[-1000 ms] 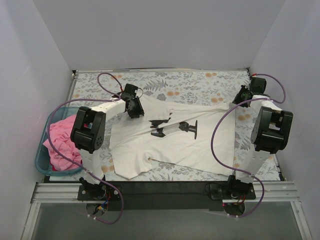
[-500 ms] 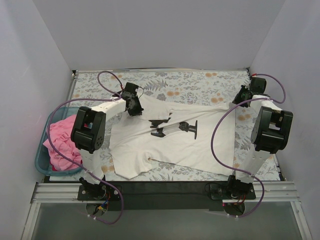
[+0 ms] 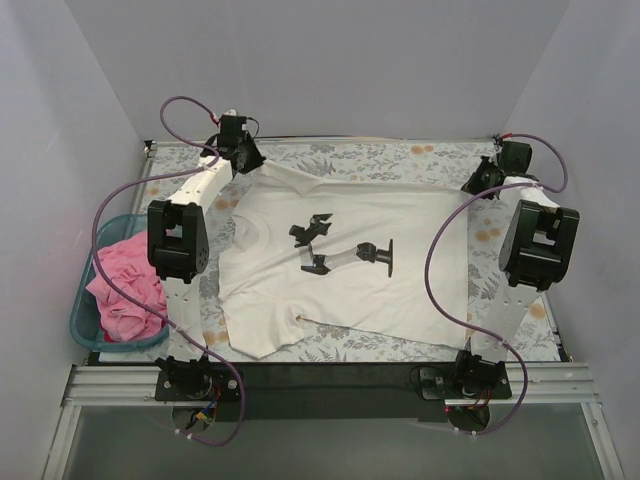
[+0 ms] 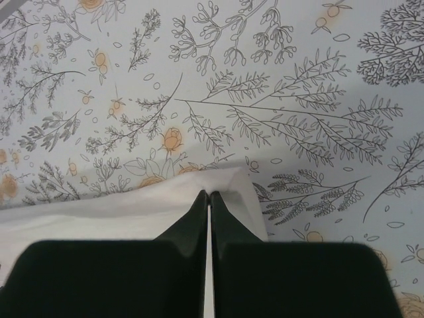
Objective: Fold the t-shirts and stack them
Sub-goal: Flatten the tshirt out
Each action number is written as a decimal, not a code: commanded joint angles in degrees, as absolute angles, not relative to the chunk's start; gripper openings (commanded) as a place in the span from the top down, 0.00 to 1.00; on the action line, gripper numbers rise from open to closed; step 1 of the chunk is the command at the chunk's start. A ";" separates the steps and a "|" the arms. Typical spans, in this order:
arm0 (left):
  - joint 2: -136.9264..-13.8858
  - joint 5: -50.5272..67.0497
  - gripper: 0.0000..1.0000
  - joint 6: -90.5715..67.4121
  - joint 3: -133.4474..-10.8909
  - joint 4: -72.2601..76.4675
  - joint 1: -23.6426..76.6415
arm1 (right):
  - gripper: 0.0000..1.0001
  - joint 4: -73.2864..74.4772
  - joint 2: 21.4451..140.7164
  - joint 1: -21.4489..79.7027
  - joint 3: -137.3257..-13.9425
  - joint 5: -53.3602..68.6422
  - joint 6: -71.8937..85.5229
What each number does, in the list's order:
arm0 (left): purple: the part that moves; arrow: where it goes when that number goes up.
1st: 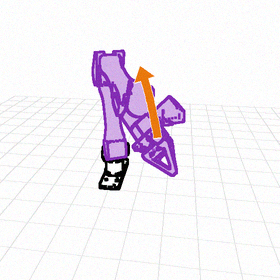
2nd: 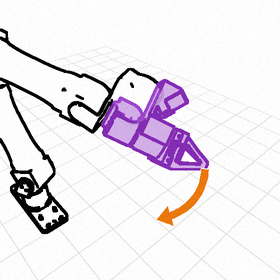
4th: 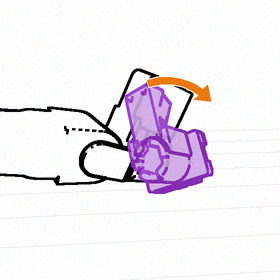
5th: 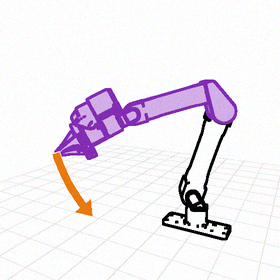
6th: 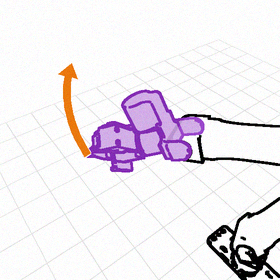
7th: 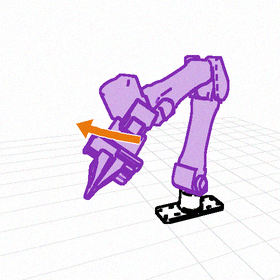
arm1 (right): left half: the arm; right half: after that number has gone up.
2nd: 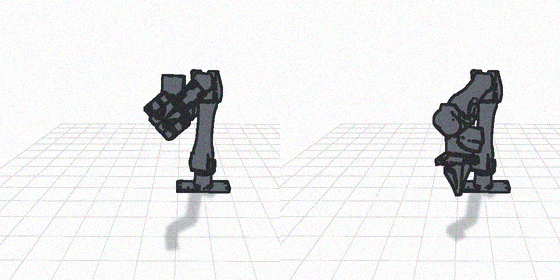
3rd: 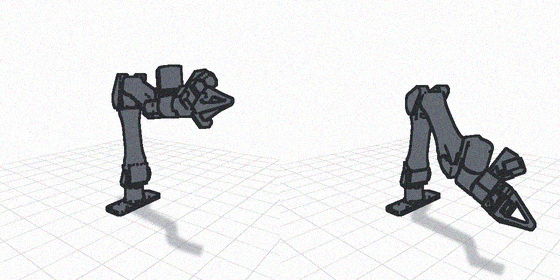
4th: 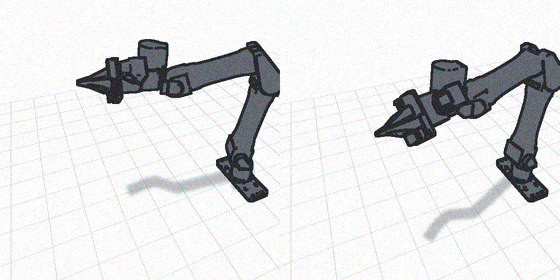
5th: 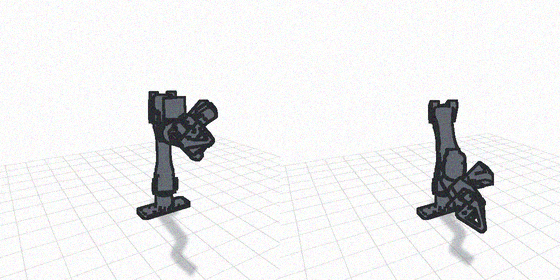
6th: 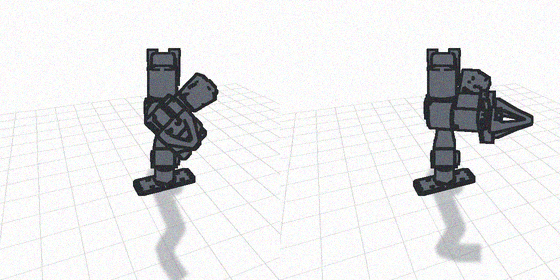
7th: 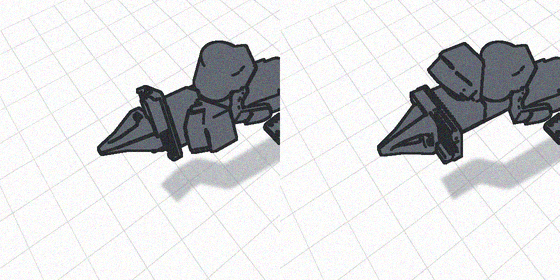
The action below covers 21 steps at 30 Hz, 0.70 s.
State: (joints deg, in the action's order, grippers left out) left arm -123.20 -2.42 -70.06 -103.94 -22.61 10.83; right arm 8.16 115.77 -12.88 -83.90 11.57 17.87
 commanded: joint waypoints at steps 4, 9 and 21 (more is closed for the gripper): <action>-125.86 -0.53 1.00 -69.87 -111.35 -20.04 8.35 | 0.99 4.66 118.74 -12.74 -90.26 15.64 18.19; -128.58 2.46 1.00 -69.26 -114.43 -18.02 7.03 | 0.99 4.48 120.93 -12.74 -92.81 17.31 18.19; -131.93 3.26 1.00 -61.97 -123.31 -14.86 6.51 | 0.99 2.99 121.82 -12.75 -95.27 18.72 17.93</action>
State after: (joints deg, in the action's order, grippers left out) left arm -133.99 4.34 -65.52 -120.97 -17.89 7.31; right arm 6.26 121.78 -12.62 -92.18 17.85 18.06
